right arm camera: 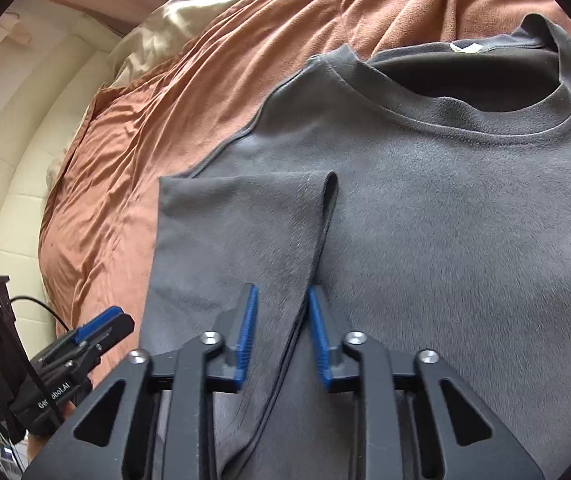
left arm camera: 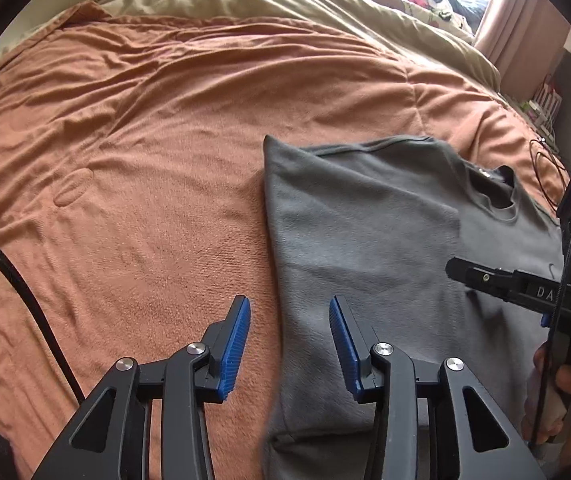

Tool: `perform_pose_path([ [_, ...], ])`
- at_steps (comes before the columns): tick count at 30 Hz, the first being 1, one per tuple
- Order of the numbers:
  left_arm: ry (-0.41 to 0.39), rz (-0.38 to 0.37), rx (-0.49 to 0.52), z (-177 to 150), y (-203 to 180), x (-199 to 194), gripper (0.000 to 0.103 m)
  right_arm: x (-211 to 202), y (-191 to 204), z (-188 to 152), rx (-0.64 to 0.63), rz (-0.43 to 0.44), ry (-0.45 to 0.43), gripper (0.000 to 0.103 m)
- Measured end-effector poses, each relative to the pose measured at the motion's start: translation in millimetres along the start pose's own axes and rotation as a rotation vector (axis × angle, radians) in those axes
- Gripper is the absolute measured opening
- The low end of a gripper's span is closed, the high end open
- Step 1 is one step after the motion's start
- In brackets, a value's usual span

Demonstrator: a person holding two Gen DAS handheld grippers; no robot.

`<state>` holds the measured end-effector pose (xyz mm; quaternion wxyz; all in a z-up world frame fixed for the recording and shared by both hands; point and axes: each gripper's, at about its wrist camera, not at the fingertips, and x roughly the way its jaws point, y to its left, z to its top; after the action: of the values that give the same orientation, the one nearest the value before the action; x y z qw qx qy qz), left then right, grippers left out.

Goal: Fold small clothes

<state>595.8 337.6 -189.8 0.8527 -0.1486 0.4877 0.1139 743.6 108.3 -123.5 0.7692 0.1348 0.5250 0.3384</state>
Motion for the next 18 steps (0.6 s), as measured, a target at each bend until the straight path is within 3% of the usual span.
perform_pose_path([
  [3,0.017,-0.002,-0.008,0,7,13,0.043,2,-1,1,-0.004,-0.007,-0.020,0.001],
  [13,0.031,-0.028,0.009,-5,6,22,0.043,-20,14,-16,-0.073,-0.084,-0.064,0.000],
  [18,0.039,0.001,0.050,-7,1,26,0.044,-8,14,-11,-0.067,-0.103,-0.058,0.000],
])
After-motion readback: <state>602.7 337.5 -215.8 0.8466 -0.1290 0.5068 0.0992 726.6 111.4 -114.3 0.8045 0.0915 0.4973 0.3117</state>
